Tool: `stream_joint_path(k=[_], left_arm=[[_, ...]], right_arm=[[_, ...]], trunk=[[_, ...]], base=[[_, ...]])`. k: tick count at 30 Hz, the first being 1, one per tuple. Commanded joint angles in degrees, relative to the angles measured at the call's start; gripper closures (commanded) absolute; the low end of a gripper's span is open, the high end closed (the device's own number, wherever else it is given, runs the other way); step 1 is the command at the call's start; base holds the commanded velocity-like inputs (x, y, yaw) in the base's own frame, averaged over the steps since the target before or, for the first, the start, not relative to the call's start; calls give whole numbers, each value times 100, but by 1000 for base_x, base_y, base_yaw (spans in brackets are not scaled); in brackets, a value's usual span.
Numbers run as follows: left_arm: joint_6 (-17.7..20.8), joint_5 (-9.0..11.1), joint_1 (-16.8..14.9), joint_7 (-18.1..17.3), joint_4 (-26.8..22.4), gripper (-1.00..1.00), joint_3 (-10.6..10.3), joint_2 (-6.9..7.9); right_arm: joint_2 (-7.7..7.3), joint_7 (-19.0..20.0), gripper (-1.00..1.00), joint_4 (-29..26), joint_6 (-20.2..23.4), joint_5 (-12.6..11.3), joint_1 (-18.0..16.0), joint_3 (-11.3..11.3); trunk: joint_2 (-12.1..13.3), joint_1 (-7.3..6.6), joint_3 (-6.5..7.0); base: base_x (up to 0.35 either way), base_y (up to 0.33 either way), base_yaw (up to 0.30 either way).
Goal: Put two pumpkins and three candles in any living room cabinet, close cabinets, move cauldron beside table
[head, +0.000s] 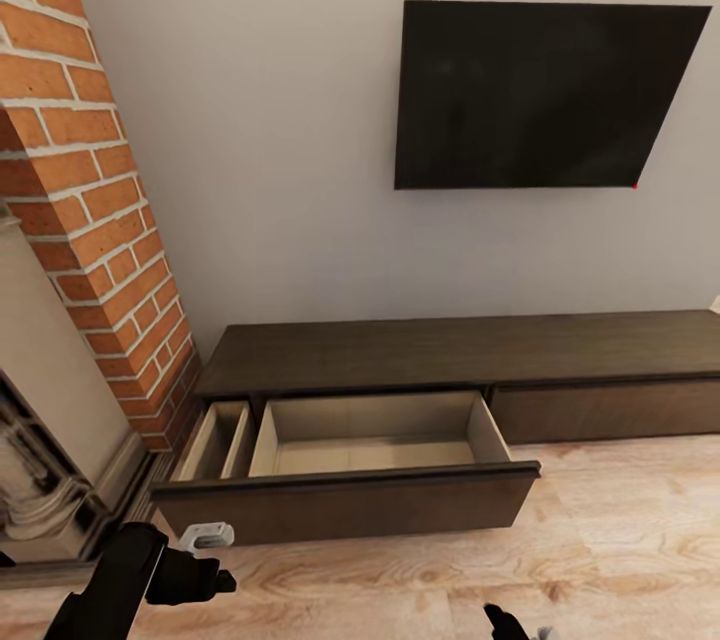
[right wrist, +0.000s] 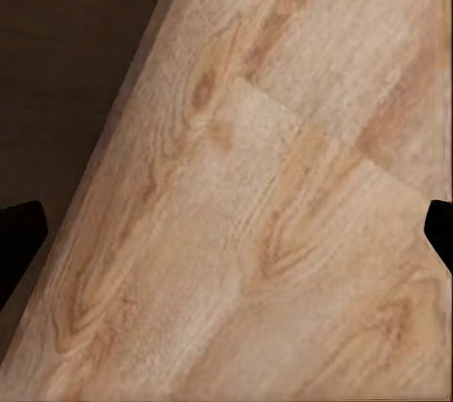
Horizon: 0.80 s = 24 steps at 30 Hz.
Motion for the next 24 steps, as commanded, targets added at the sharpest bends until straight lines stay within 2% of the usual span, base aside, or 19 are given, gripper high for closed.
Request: stream_joint_path(k=[1,4,6,10,12,13,14,17,19,20,22,24], left_arm=[[-41,-5,2,13,3,-100,1,-10],[-115,-24,0,65,10,-100,4,-74],[-145,-24,-1,262,25,-100,9,-148],[-370,-3,-1,1022,63,-100,20,-449],[-600,-2,1,1436,96,-100,33,-616],[-680,3,1,1634,135,-100,35,-678],[-757,12,-1,1879,237,-100,36,-758],[-890,23,-1,2128,472,-100,33,-878],[-1007,23,0,2182,591,-100,31,-951],[-1057,22,-1,2200,641,-100,30,-990],[-1094,21,1,2213,677,-100,30,-1019],[-1105,21,2,2217,687,-100,29,-1028]], right_arm=[[0,-108,-100,0,0,0,0,0],[3,-499,-100,-4,-2,2,0,2],[6,-901,-100,-17,-9,4,0,4],[70,-1599,-100,-87,-19,24,0,54],[164,-1816,-100,-166,-41,145,0,261],[230,-1928,-100,-210,-86,271,0,424],[369,-2162,-100,-273,-189,523,0,685],[718,-2915,-100,-418,-402,1086,6,1026],[854,-3448,-100,-559,-473,1441,8,1121],[901,-3694,-100,-654,-497,1710,8,1154],[939,-3879,-100,-728,-514,2070,9,1172],[955,-3927,-100,-750,-522,2212,9,1176]], trunk=[[42,-23,18],[162,-89,72],[242,-132,108],[403,-220,180],[483,-264,216],[523,-286,234],[563,-308,252],[683,-374,306],[763,-418,342],[804,-440,360],[884,-484,395],[964,-528,431]], base=[[0,0,0],[0,0,0],[0,0,0],[0,0,0],[0,0,0],[0,0,0],[0,0,0],[0,0,0],[0,0,0],[0,0,0],[0,0,0],[0,0,0]])
